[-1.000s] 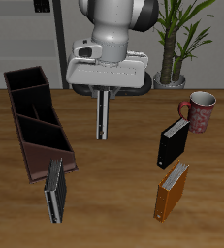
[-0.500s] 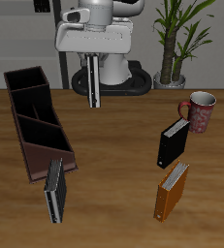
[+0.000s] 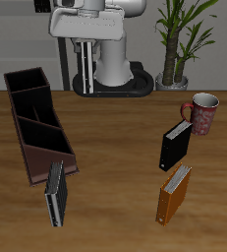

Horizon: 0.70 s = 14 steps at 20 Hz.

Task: Place the left striped book into the right desk caddy's front compartment

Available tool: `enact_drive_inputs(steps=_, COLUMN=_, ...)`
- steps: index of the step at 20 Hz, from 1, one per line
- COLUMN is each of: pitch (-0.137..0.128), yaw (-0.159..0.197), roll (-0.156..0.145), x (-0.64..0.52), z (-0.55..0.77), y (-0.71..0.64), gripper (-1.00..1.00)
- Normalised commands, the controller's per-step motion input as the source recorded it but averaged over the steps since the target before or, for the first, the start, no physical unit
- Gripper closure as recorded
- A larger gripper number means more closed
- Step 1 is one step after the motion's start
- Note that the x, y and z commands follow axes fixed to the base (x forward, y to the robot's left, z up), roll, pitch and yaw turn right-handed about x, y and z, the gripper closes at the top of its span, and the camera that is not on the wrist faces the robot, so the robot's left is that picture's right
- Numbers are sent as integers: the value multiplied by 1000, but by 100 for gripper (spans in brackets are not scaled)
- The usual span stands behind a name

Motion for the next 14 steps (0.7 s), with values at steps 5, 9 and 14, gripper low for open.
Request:
enact_drive_inputs(steps=5, pitch=30, yaw=57, roll=4, x=-262, z=-48, y=-58, gripper=100)
enact_drive_inputs(steps=9, pitch=-2, yaw=53, roll=13, x=-326, z=10, y=-49, gripper=100)
enact_drive_inputs(steps=14, pitch=34, yaw=18, roll=-35, x=-141, z=-37, y=-258, gripper=100)
